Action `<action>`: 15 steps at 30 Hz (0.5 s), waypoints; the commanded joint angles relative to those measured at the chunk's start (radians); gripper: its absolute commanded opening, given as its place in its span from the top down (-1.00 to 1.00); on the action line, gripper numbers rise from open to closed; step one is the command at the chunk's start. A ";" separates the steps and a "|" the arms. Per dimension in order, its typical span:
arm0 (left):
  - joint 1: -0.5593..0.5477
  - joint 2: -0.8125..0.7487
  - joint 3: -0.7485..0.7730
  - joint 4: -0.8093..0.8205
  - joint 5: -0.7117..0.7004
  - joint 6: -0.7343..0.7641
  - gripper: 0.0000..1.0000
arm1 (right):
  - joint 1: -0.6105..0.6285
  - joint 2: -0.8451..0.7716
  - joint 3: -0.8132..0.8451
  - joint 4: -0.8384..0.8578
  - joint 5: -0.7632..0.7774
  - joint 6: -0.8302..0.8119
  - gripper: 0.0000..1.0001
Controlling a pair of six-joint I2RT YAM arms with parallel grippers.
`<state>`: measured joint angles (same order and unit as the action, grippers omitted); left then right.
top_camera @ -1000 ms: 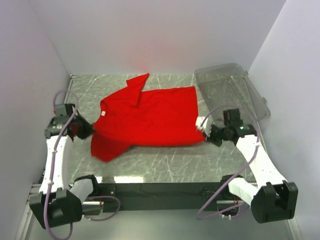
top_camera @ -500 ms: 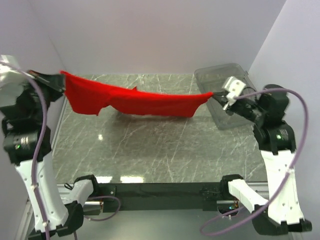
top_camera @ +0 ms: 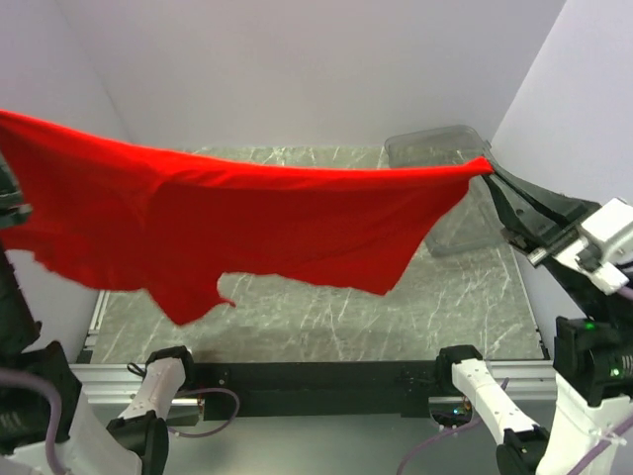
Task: Fold and stack the t-shirts
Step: Flatten the tshirt out
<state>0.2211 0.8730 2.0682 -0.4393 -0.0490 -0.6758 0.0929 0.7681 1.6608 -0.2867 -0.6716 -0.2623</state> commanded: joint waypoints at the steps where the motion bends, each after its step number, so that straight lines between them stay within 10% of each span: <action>1: -0.005 0.070 0.030 0.051 -0.078 -0.005 0.99 | -0.005 0.000 -0.039 0.047 0.018 0.075 1.00; 15: -0.012 0.119 -0.859 0.492 0.222 -0.231 0.99 | -0.004 0.109 -0.539 0.204 0.081 0.052 1.00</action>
<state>0.2092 0.9745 1.3201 -0.1452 0.0849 -0.8490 0.0929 0.8261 1.1912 -0.2008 -0.6476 -0.2214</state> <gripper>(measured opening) 0.014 0.023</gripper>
